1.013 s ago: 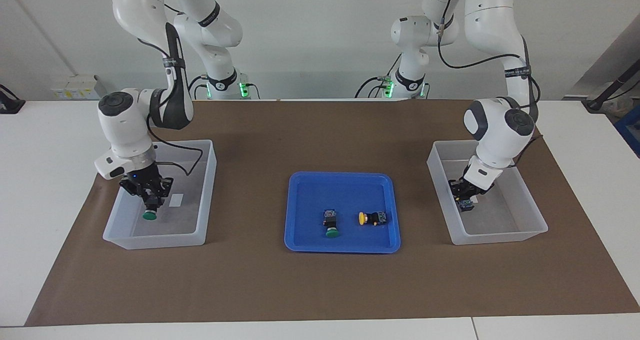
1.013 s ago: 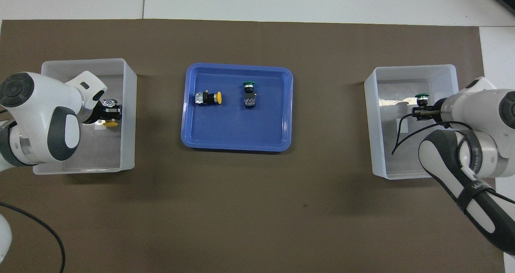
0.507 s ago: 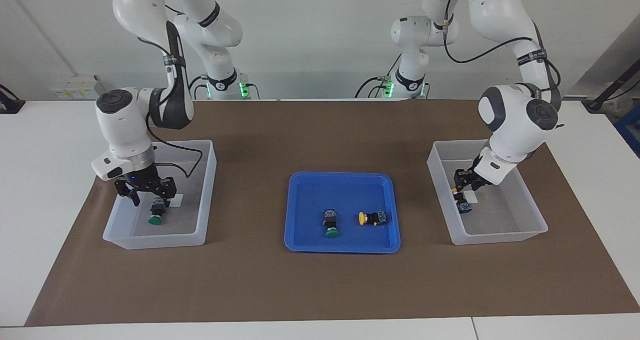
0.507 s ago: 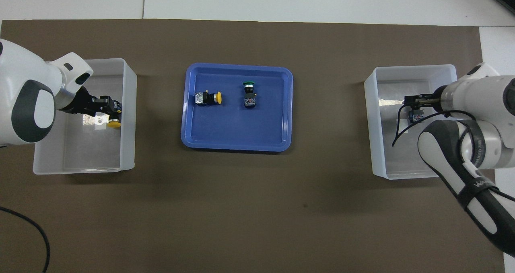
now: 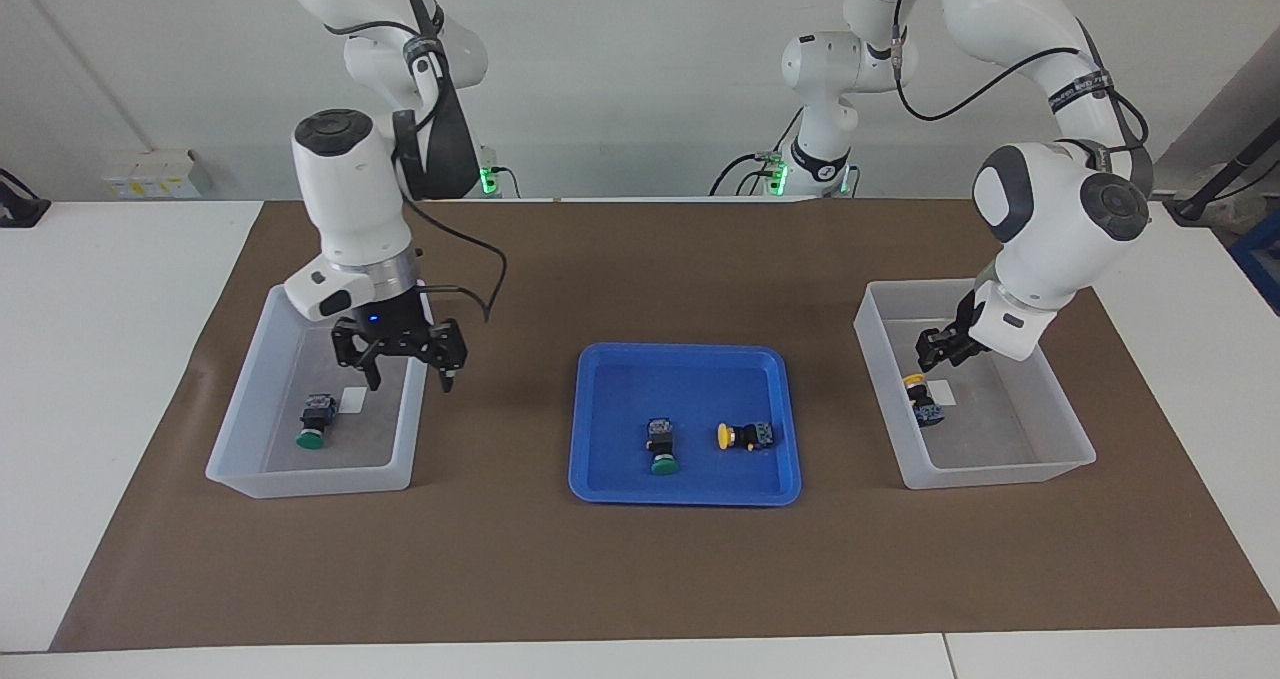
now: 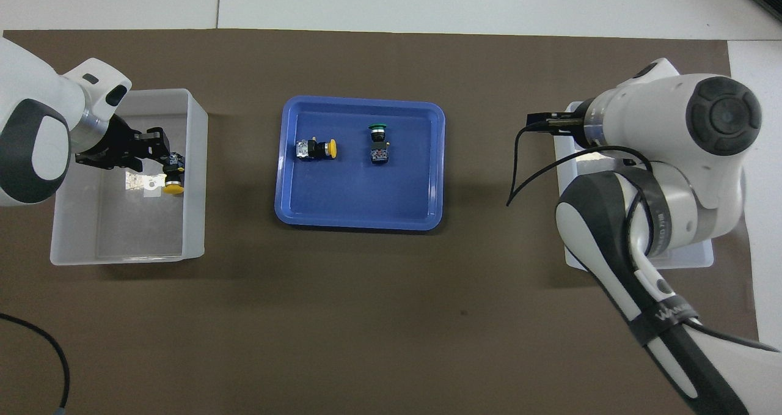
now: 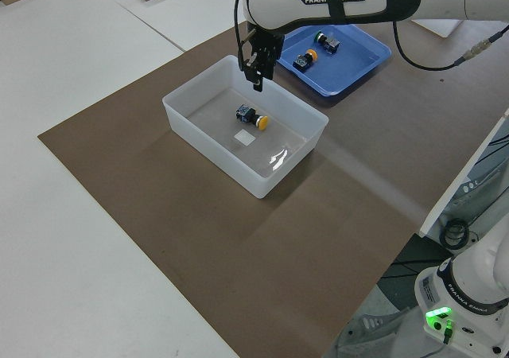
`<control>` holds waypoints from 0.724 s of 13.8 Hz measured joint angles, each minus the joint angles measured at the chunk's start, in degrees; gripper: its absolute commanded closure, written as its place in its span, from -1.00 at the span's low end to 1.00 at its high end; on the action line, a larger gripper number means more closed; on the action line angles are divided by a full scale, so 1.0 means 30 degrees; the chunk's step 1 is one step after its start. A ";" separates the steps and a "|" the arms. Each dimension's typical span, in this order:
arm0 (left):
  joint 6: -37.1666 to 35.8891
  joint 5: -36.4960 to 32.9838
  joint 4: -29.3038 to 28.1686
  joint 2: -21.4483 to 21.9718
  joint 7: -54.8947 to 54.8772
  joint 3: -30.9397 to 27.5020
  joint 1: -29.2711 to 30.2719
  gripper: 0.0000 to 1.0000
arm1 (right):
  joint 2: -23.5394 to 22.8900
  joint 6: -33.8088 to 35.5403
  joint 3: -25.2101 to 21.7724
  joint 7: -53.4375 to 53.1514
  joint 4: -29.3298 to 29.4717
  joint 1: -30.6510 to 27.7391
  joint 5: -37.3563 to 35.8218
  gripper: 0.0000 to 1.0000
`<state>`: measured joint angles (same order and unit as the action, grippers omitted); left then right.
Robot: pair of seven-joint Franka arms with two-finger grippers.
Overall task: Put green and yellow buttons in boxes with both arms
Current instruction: 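Return the right gripper to the tray while the left gripper rises from the bin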
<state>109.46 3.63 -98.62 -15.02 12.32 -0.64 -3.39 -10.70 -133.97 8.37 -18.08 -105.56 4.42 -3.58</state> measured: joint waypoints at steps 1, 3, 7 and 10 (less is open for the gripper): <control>-0.0004 0.0076 0.0000 0.0000 0.0886 0.0185 -0.0021 0.00 | -0.0326 -0.0292 0.0026 -0.0327 0.0281 0.0651 0.0208 -1.00; -0.0007 0.0179 0.0003 0.0000 0.2852 0.0516 -0.0137 0.00 | -0.1479 -0.0487 0.0036 -0.1528 0.1485 0.1968 0.0240 -1.00; 0.0007 0.0293 0.0021 0.0000 0.6786 0.0659 -0.0982 0.00 | -0.4265 -0.0507 0.0030 -0.2873 0.3906 0.4073 -0.0099 -1.00; 0.0389 0.0630 0.0045 -0.0002 0.9797 0.0684 -0.1615 0.00 | -0.6230 -0.0557 0.0020 -0.3622 0.5315 0.5059 -0.0952 -1.00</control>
<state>110.63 5.52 -98.49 -15.02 41.71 1.41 -8.24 -29.39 -135.64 8.43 -28.95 -89.62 19.60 -6.44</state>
